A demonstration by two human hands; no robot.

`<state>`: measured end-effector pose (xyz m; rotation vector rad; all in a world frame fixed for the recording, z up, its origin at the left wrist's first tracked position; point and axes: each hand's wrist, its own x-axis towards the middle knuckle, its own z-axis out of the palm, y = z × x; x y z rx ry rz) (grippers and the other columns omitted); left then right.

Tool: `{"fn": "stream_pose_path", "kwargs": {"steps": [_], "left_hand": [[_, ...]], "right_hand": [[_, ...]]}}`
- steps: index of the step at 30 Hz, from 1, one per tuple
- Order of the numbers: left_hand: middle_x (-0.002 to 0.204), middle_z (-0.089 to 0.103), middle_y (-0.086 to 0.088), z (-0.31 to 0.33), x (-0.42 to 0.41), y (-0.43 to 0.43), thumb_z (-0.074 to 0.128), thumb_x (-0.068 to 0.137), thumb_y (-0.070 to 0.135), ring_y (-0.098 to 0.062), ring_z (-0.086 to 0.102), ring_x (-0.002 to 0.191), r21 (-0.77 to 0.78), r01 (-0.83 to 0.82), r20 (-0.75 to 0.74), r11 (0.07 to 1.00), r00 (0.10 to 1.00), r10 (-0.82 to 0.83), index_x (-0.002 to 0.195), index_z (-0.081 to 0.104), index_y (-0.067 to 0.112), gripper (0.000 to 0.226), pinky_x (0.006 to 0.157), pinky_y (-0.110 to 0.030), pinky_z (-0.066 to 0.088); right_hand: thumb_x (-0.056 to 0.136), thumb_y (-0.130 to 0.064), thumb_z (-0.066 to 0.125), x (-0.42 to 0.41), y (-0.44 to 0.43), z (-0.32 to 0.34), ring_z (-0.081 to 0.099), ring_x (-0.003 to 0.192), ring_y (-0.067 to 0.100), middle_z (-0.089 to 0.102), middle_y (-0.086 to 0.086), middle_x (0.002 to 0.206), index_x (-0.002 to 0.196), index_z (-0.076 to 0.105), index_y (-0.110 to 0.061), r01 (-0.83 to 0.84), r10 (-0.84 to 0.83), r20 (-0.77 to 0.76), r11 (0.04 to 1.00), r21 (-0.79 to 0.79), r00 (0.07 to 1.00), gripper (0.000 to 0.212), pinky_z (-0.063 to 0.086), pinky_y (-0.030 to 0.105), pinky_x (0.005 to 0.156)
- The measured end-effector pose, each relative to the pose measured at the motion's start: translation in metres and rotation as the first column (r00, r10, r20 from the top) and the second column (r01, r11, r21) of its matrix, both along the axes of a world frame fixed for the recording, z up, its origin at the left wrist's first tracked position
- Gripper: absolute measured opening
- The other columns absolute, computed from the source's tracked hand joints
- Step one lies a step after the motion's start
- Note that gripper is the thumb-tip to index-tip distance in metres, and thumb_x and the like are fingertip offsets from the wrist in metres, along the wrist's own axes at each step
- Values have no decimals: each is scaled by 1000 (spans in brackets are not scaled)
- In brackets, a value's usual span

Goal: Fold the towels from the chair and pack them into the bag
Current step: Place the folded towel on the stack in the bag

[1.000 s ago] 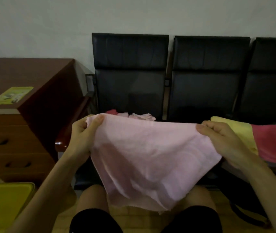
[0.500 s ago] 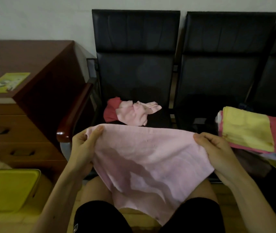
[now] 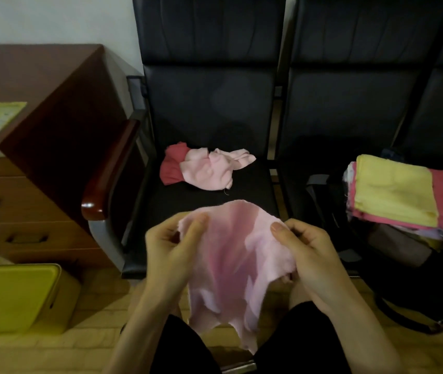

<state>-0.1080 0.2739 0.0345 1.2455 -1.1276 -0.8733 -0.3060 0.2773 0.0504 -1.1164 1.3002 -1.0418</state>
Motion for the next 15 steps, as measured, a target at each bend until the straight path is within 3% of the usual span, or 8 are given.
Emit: {"fn": "stream_pose_path", "kwargs": {"steps": [3, 6, 15], "left_hand": [[83, 73, 0, -4, -16, 6, 64, 92, 9, -17, 70, 75, -2, 129, 26, 992, 991, -129, 89, 77, 14, 14, 63, -24, 55], [86, 72, -1, -7, -26, 10, 64, 92, 14, -20, 69, 79, -16, 237, 25, 971, 971, -237, 97, 78, 14, 14, 65, -24, 53], [90, 67, 6, -18, -28, 11, 63, 89, 32, -17, 65, 85, 36, 284, 139, 958, 948, -286, 101, 78, 24, 21, 68, -27, 55]], "right_hand": [[95, -24, 59, 12, 0, 2, 67, 68, 13, 68, 3, 73, 67, 69, -20, -28, 27, 42, 999, 39, 999, 30, 55, 22, 61], [97, -25, 56, 21, 0, 1, 71, 74, 14, 72, 3, 80, 86, 73, -16, -50, 48, 45, 997, 56, 998, 22, 52, 21, 55], [99, -30, 53, 23, -1, -7, 73, 85, 17, 73, 6, 89, 94, 72, -13, -35, 33, 14, 990, 139, 999, 25, 61, 33, 69]]}}
